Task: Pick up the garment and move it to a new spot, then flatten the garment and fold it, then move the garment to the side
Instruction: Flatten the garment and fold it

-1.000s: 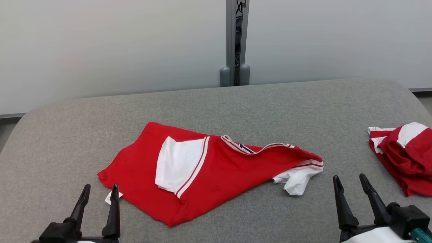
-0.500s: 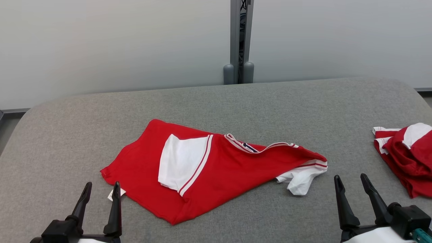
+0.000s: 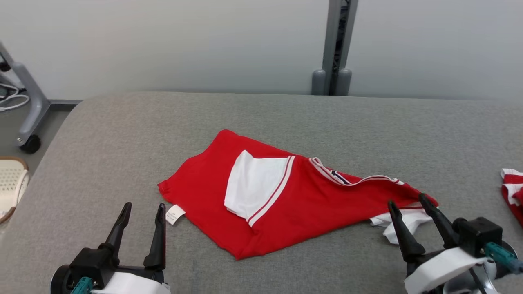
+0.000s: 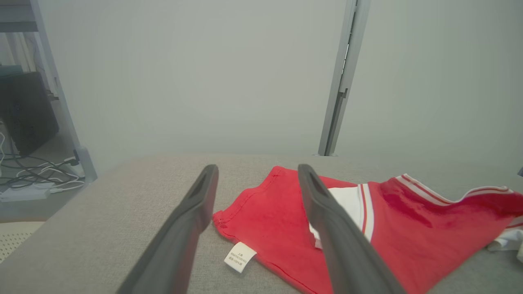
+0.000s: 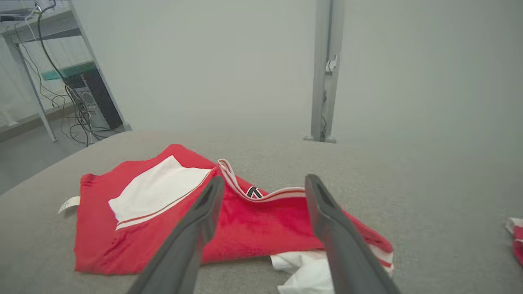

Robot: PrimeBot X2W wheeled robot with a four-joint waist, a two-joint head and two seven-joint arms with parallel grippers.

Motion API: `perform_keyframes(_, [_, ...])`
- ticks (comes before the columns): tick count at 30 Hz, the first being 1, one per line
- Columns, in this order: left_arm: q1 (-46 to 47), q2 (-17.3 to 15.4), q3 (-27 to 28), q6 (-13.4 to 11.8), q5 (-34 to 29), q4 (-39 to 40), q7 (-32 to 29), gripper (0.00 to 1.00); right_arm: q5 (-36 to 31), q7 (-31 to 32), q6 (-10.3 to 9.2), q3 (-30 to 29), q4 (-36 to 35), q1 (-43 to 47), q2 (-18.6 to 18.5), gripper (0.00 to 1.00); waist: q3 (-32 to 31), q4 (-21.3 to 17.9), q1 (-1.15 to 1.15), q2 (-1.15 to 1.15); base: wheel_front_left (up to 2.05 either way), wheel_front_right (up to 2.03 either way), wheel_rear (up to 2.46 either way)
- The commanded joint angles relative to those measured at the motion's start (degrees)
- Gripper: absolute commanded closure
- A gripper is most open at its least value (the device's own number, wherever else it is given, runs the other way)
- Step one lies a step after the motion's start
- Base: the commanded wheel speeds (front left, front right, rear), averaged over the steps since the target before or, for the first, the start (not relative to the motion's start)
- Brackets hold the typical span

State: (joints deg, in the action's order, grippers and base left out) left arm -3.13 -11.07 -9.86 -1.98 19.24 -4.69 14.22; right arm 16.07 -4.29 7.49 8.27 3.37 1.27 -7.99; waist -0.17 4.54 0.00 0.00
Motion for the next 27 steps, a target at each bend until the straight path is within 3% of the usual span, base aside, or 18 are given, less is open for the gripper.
perform_keyframes(1, [1.4,0.2,-0.4,0.5,-0.3,-0.4,0.2,0.00,0.5,0.9,0.02,1.0,0.6,-2.0,-1.5,0.00,1.7,3.0,0.00,0.00,0.00,0.00,0.00])
perform_keyframes(15, [10.2,5.2,-5.0,4.6,-0.9,-4.9,0.9,0.00,9.2,7.2,0.02,15.3,11.8,-23.7,-12.2,0.00,11.3,16.6,0.00,0.00,0.00,0.00,0.00])
perform_keyframes(27, [14.8,7.9,-6.6,7.4,-1.1,-5.6,0.9,0.00,17.8,9.2,0.02,32.2,23.1,-40.7,-17.2,0.00,17.7,23.1,0.00,0.00,0.00,0.00,0.00])
